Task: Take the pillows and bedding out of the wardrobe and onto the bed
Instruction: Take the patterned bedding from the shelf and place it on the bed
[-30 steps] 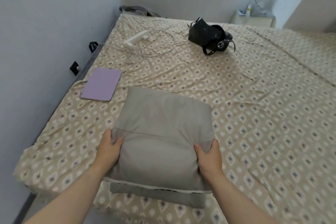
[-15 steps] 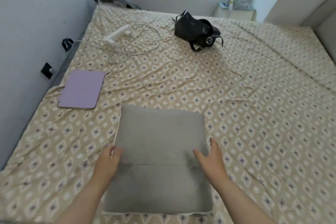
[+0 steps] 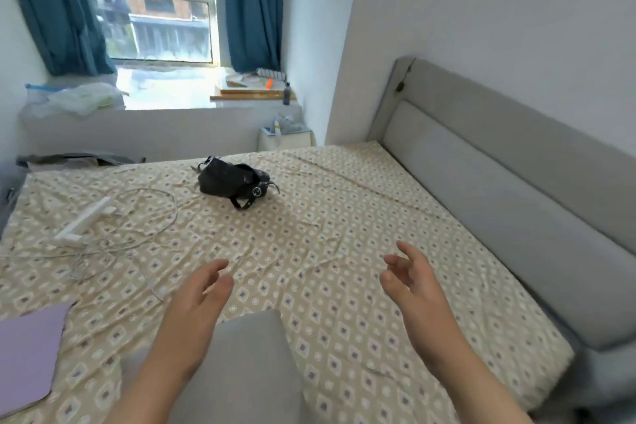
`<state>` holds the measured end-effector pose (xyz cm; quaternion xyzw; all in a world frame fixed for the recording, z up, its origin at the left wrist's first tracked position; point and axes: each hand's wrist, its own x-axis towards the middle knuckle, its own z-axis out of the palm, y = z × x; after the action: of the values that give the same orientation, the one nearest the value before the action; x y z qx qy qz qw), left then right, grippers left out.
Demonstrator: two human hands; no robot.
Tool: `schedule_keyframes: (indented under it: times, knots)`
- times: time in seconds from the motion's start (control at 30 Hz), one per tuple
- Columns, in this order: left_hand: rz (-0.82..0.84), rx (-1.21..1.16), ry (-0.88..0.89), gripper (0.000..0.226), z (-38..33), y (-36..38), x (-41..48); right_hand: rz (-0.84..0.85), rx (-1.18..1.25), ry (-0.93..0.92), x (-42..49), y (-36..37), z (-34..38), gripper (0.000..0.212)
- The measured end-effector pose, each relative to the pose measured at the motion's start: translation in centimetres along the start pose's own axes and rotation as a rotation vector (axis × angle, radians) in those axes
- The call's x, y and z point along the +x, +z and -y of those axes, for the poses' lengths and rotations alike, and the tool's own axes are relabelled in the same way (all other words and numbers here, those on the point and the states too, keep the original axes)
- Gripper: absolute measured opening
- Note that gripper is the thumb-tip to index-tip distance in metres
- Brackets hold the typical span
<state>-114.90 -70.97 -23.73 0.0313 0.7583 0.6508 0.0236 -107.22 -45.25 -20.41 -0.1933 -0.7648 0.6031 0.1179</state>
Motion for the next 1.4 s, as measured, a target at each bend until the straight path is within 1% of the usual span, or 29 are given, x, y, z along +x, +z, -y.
schedule_keyframes:
  times: [0.07,0.17,0.27,0.33,0.4,0.5,0.57,0.63,0.7,0.77,0.83,0.93,1.03,1.1,1.17,1.2,1.27,1.4]
  knots:
    - [0.080,-0.013,0.067,0.016,-2.9,2.9,-0.4,-0.110,0.021,-0.046,-1.9,-4.3,1.3,0.041]
    - [0.212,-0.029,0.147,0.026,-6.1,6.9,-2.0,-0.237,0.010,-0.079,-5.5,-9.8,2.1,0.042]
    - [0.348,0.000,0.239,0.033,-9.2,11.6,-4.6,-0.364,-0.054,-0.109,-10.8,-15.6,2.3,0.045]
    - [0.448,-0.002,0.282,0.049,-11.0,14.7,-7.0,-0.456,-0.063,-0.115,-14.9,-19.2,2.4,0.045]
    - [0.531,-0.022,0.315,0.055,-13.0,18.0,-10.5,-0.566,-0.044,-0.118,-19.9,-22.7,2.9,0.044]
    - [0.638,-0.050,0.388,0.049,-15.6,21.8,-16.1,-0.712,-0.044,-0.112,-27.3,-27.0,3.2,0.047]
    - [0.717,-0.050,0.456,0.058,-17.0,24.0,-19.7,-0.805,-0.065,-0.120,-32.1,-29.5,3.4,0.048]
    - [0.794,-0.076,0.531,0.073,-18.7,26.2,-23.7,-0.901,-0.105,-0.129,-36.8,-31.8,3.5,0.045]
    - [0.846,-0.111,0.567,0.080,-20.3,28.2,-27.2,-0.974,-0.115,-0.143,-40.7,-33.4,4.0,0.042]
    - [0.930,-0.135,0.614,0.079,-21.9,30.4,-31.2,-1.064,-0.116,-0.149,-44.9,-34.8,4.3,0.041]
    - [1.025,-0.145,0.644,0.084,-23.0,32.5,-34.4,-1.135,-0.126,-0.142,-48.2,-35.8,4.5,0.044]
    - [1.144,-0.158,0.704,0.090,-24.6,35.9,-38.6,-1.260,-0.170,-0.082,-52.8,-37.3,4.4,0.049]
    - [1.263,-0.170,0.776,0.093,-26.5,39.6,-42.7,-1.386,-0.219,-0.056,-57.1,-39.2,4.2,0.049]
    - [1.348,-0.214,0.814,0.096,-27.4,42.2,-45.1,-1.462,-0.222,-0.028,-59.2,-40.3,4.5,0.048]
    - [1.495,-0.261,0.827,0.100,-28.6,45.7,-48.2,-1.586,-0.269,0.003,-61.1,-41.8,4.5,0.053]
    - [1.535,-0.283,0.836,0.099,-29.0,47.3,-49.6,-1.630,-0.280,0.018,-61.8,-42.5,4.5,0.056]
    - [1.609,-0.324,0.849,0.096,-29.6,49.7,-52.2,-1.686,-0.260,0.060,-63.0,-43.6,4.5,0.051]
    - [1.850,-0.393,0.844,0.095,-30.9,55.2,-57.7,-1.892,-0.311,0.193,-65.1,-45.9,4.0,0.055]
